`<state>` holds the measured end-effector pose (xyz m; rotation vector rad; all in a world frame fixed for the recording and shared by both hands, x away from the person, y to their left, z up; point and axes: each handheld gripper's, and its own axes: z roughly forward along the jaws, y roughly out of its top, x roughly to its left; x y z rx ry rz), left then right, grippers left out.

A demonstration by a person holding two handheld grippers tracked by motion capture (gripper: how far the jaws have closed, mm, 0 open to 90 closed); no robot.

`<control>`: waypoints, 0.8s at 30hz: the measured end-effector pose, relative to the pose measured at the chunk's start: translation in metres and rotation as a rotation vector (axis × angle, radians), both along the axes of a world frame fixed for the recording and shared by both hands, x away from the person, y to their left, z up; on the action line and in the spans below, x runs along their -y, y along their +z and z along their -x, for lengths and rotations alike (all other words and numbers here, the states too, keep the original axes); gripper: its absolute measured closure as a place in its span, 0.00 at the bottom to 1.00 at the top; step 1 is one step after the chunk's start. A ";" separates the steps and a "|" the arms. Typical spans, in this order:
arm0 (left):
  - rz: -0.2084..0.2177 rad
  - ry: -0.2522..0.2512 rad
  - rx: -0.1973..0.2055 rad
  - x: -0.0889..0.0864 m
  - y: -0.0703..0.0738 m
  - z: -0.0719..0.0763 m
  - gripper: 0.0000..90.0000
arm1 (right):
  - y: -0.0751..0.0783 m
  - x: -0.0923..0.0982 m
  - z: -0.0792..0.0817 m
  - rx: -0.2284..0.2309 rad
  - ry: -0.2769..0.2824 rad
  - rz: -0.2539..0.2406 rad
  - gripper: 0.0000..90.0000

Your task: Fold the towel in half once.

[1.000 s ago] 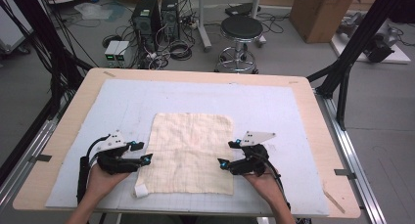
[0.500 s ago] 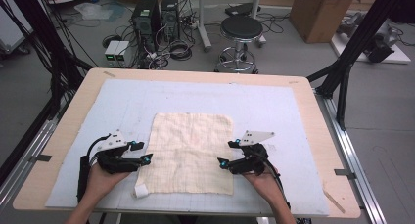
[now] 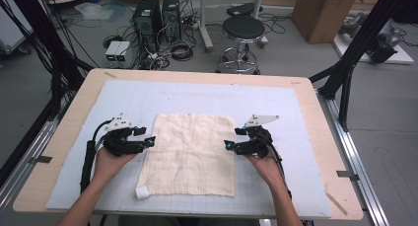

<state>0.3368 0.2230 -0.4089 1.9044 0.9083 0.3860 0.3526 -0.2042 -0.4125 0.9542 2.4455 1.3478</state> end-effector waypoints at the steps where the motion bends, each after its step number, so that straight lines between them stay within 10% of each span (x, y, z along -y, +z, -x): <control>1: -0.015 -0.003 -0.008 0.001 0.001 -0.005 0.49 | 0.002 0.002 -0.003 0.003 -0.008 -0.005 0.36; 14: -0.042 0.145 -0.001 0.002 0.009 -0.060 0.62 | 0.022 -0.007 -0.058 0.017 -0.081 0.050 0.57; 24: -0.068 0.191 -0.094 0.011 -0.015 -0.085 0.67 | 0.007 -0.006 -0.080 -0.037 -0.121 0.056 0.69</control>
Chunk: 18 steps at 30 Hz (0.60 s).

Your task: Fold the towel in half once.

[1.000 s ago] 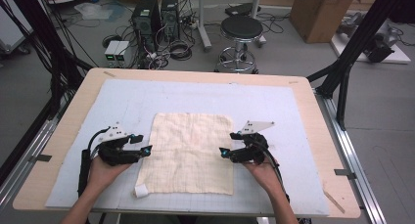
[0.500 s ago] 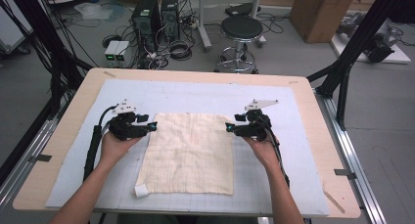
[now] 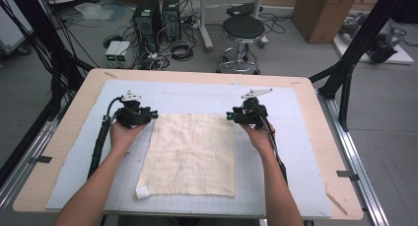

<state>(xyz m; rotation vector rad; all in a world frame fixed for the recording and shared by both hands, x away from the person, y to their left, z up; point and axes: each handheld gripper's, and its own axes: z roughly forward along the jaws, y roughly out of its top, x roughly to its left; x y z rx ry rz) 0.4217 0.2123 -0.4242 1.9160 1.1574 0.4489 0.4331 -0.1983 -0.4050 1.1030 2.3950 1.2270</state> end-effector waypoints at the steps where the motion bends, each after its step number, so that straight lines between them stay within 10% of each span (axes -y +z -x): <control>1: -0.006 -0.002 -0.012 0.002 -0.003 -0.001 0.66 | -0.004 0.001 -0.002 -0.019 -0.002 0.007 0.70; 11: -0.041 0.028 -0.073 0.007 -0.017 -0.007 0.71 | -0.032 0.003 -0.015 -0.143 -0.048 0.036 0.73; 18: -0.032 0.030 -0.071 0.011 -0.018 -0.007 0.90 | -0.032 -0.003 -0.015 -0.141 -0.034 0.056 0.93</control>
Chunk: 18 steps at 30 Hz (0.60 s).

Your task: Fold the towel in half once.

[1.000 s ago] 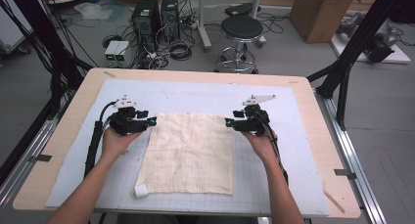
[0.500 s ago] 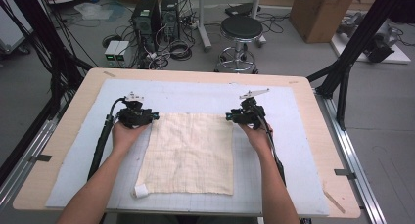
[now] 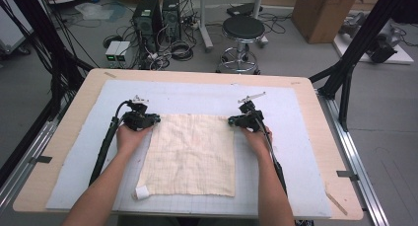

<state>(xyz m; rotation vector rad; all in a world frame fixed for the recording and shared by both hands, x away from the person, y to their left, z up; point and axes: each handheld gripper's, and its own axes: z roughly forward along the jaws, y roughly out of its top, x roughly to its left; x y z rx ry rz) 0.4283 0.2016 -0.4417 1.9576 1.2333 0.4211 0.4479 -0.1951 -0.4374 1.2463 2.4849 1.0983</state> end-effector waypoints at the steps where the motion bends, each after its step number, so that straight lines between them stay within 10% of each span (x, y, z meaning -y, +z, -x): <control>1: 0.004 -0.004 -0.001 0.000 0.000 0.000 0.93 | 0.000 0.000 0.000 0.006 0.007 0.002 0.94; 18: 0.073 0.004 0.071 -0.009 0.031 -0.008 0.97 | 0.034 0.012 0.001 0.106 -0.024 -0.121 0.96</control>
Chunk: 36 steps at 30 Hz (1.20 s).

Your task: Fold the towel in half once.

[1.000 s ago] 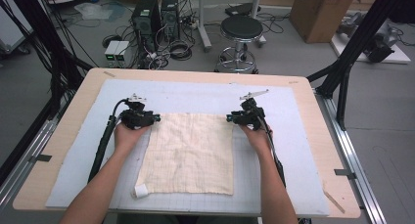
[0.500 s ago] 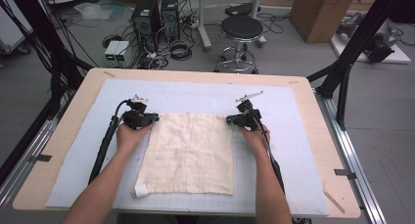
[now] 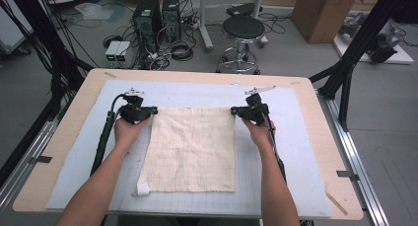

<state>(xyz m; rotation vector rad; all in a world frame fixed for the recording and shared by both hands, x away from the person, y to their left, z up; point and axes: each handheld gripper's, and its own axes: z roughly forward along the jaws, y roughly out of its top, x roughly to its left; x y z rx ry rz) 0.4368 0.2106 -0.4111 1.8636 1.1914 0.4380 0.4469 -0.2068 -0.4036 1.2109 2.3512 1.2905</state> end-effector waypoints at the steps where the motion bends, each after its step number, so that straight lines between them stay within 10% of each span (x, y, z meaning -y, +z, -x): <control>1: 0.011 0.005 0.011 0.000 0.004 0.000 0.97 | 0.003 0.000 0.001 0.000 -0.008 -0.007 0.96; 36: 0.004 -0.105 0.093 -0.012 0.036 0.046 0.97 | 0.035 0.007 0.039 0.019 0.104 -0.117 0.96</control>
